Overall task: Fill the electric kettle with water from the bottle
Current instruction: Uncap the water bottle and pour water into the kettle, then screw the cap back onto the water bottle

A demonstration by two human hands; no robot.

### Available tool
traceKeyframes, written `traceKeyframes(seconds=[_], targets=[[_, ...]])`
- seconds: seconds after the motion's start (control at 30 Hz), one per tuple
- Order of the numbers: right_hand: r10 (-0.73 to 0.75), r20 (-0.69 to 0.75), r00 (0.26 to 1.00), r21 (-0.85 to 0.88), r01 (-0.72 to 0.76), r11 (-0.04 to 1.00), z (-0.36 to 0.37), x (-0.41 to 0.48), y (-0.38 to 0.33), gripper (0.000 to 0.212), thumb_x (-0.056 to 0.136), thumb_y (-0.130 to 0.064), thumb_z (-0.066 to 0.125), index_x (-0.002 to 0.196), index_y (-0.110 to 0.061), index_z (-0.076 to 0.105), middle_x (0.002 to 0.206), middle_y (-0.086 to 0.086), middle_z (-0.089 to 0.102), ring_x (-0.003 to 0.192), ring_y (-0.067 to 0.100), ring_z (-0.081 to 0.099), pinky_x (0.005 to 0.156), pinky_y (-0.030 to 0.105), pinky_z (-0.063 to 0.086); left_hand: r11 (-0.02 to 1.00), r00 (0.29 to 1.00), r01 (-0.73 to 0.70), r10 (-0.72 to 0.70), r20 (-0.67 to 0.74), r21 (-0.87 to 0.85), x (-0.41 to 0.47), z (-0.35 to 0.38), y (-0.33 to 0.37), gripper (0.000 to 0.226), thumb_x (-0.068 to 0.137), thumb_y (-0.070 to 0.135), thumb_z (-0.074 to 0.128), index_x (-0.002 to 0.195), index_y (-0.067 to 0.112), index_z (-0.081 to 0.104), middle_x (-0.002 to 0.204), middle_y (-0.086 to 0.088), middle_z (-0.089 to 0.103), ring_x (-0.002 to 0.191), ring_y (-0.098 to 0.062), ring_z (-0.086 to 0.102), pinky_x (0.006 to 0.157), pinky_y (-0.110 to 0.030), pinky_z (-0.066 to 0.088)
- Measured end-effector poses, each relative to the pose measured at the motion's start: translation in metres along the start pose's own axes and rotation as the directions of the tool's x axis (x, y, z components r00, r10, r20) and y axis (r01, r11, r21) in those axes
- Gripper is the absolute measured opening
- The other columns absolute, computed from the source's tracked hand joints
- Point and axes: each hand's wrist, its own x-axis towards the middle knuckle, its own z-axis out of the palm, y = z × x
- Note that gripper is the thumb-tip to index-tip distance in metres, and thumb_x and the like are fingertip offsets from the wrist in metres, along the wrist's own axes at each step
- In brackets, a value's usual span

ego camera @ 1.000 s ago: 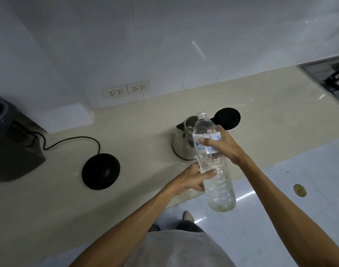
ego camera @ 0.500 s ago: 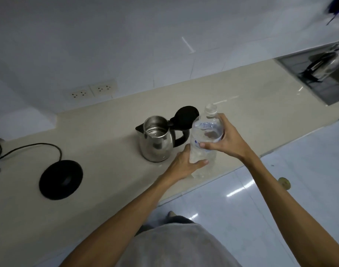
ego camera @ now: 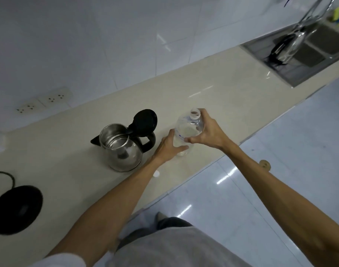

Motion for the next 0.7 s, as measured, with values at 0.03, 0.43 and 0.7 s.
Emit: traceKeyframes(seconds=[0.03, 0.43, 0.7], targets=[[0.011, -0.002, 1.0, 0.006, -0.011, 1.0, 0.002, 0.001, 0.004, 0.097, 0.06, -0.025, 0.099, 0.137, -0.013, 0.042, 0.123, -0.005, 0.063, 0.109, 0.019, 0.065, 0.091, 0.038, 0.057, 1.0, 1.0, 0.008, -0.008, 0.003, 0.016, 0.004, -0.001, -0.003, 0.073, 0.085, 0.036, 0.087, 0.141, 0.015, 0.045, 0.109, 0.0, 0.059, 0.115, -0.039, 0.063, 0.063, -0.011, 0.038], [0.469, -0.166, 0.867, 0.329, -0.4, 0.856, 0.064, -0.033, 0.046, 0.11, 0.058, -0.048, 0.098, 0.145, -0.015, 0.039, 0.131, 0.005, 0.061, 0.115, 0.018, 0.062, 0.097, 0.034, 0.054, 0.998, 0.997, 0.046, -0.049, 0.056, 0.05, 0.015, -0.015, -0.005, 0.087, 0.071, 0.05, 0.089, 0.143, 0.023, 0.047, 0.135, 0.002, 0.068, 0.125, -0.019, 0.064, 0.104, -0.044, 0.056], [0.331, 0.432, 0.839, -0.258, -0.236, 0.937, 0.176, -0.054, 0.041, 0.054, 0.091, -0.025, 0.07, 0.142, -0.015, 0.053, 0.128, 0.02, 0.057, 0.113, 0.039, 0.061, 0.099, 0.042, 0.05, 0.989, 0.99, 0.021, -0.041, 0.138, 0.145, 0.012, -0.027, 0.007, 0.108, 0.064, 0.062, 0.085, 0.154, 0.023, 0.041, 0.149, 0.001, 0.059, 0.139, -0.022, 0.056, 0.115, -0.044, 0.048]])
